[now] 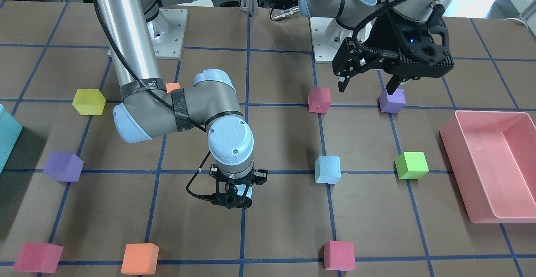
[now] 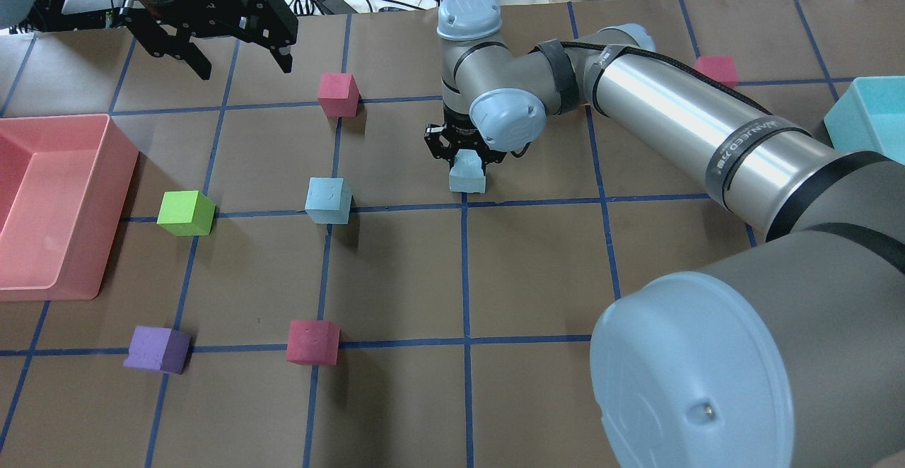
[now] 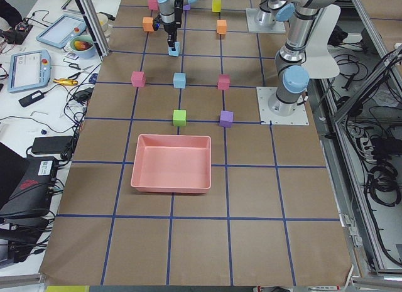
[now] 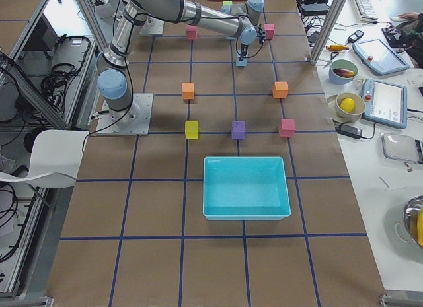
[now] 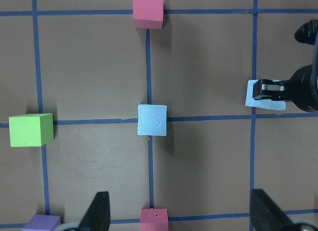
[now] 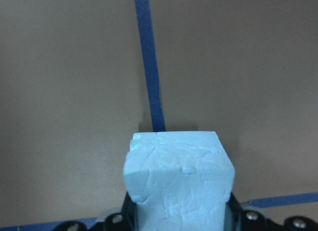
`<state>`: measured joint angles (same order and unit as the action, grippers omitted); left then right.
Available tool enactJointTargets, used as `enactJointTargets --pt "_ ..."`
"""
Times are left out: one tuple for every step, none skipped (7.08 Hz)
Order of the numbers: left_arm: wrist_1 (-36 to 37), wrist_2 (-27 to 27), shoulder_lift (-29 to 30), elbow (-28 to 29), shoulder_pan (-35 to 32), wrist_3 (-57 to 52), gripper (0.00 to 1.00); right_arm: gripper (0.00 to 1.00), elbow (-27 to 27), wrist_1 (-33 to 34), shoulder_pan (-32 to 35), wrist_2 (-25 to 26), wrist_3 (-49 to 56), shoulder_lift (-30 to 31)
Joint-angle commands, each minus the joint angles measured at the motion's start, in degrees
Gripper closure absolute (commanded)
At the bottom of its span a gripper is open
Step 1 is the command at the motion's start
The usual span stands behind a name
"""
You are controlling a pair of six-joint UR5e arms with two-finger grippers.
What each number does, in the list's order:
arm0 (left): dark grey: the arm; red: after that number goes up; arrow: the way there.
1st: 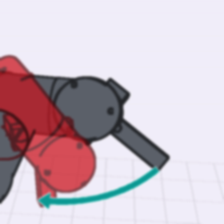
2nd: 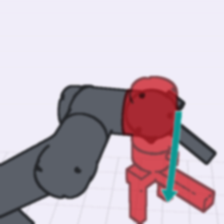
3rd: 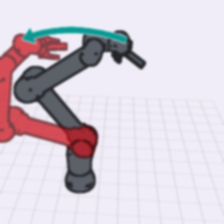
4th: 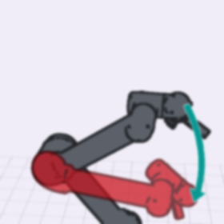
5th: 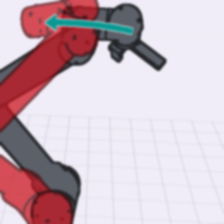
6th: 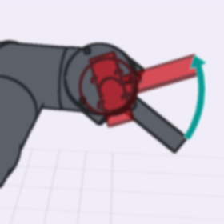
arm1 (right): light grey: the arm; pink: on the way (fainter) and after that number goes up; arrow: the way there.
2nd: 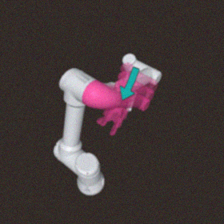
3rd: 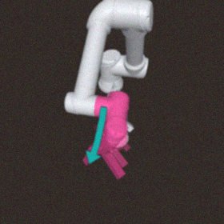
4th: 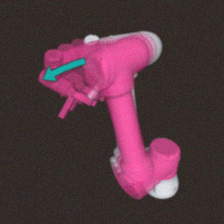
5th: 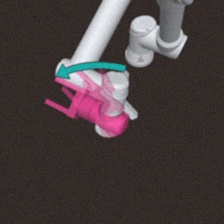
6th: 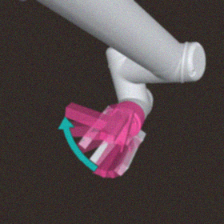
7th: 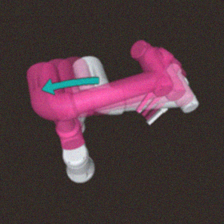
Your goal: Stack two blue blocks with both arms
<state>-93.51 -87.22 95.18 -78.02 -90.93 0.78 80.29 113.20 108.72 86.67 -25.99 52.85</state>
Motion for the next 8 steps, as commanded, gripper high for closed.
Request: enactJointTargets --pt "1.22 0.3 0.09 -3.6 0.14 0.19 0.0 0.38 0.04 -0.08 0.0 -0.01 -0.02 -0.64" --pt "4.27 0.21 0.01 -6.24 0.05 -0.51 0.0 0.23 0.13 -0.26 0.0 -0.01 -0.02 -0.64" --pt "5.78 0.21 0.79 -9.83 0.31 -0.43 0.0 0.04 0.13 -0.26 0.0 0.07 0.59 -0.55" --pt "12.76 0.04 4.45 -14.74 0.75 0.62 0.0 0.0 0.13 -0.43 0.0 0.08 0.68 -0.38" --pt "24.23 -0.75 6.75 -21.92 0.93 0.19 0.0 0.0 0.13 -0.61 0.0 0.08 0.68 -0.29" --pt "32.95 -2.15 7.99 -27.91 0.93 -0.33 0.0 0.0 0.04 -0.61 0.0 0.16 0.68 -0.29" --pt "40.09 -2.86 10.7 -31.1 0.93 -0.69 0.0 0.0 -0.05 -0.7 -0.08 0.42 0.68 0.06" --pt "42.42 -2.78 12.82 -31.66 0.93 -1.21 0.0 0.0 -0.31 -4.0 -0.17 0.43 0.68 1.98"
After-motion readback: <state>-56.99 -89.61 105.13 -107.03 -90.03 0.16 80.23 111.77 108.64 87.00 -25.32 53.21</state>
